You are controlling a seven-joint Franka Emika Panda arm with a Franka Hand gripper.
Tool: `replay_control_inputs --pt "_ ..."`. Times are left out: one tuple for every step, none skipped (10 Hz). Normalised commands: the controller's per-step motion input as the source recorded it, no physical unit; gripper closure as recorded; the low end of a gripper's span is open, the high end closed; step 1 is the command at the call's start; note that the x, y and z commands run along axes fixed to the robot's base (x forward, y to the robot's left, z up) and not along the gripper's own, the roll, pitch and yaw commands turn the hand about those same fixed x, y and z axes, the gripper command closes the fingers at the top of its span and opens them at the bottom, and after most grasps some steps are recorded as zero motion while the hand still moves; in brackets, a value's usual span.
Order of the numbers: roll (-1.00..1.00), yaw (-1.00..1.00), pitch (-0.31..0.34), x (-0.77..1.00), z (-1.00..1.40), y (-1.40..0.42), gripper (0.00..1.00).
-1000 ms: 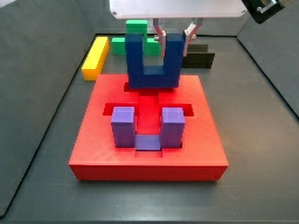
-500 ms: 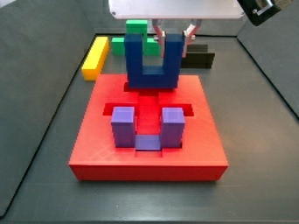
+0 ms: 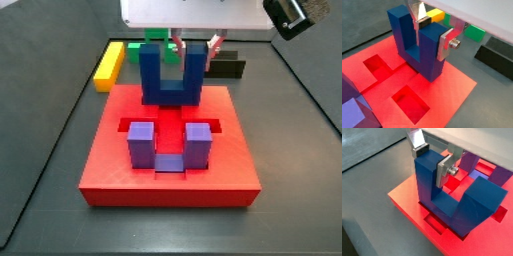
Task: Pick up the blue object. Move up. Place the blue object on the fixture. Regrasp the blue object. Move to above the board. Insert the blue object.
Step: Insert the blue object.
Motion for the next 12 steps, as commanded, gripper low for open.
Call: replay_control_inputs --pt "0.0 0.0 -0.019 0.0 -0.07 0.0 1.0" --pt "0.0 -0.07 -0.004 0.0 -0.02 0.14 1.0" --pt "0.0 -0.09 0.0 0.0 -0.02 0.16 1.0" --pt "0.0 -0.05 -0.01 0.0 -0.06 0.14 1.0" --pt "0.0 0.0 -0.017 0.02 -0.13 0.2 1.0" --pt "0.0 0.0 -0.083 0.01 -0.46 0.0 1.0" --pt "0.02 0.0 -0.079 0.05 -0.52 0.0 1.0" --pt "0.03 0.0 -0.084 0.08 -0.54 0.0 1.0" --pt "0.03 0.0 -0.08 0.05 -0.54 0.0 1.0" --pt "0.05 0.0 -0.06 0.1 -0.54 0.0 1.0" --pt "0.07 0.0 -0.044 0.13 -0.53 0.0 1.0" --pt "0.13 0.0 -0.059 0.09 -0.54 -0.05 1.0"
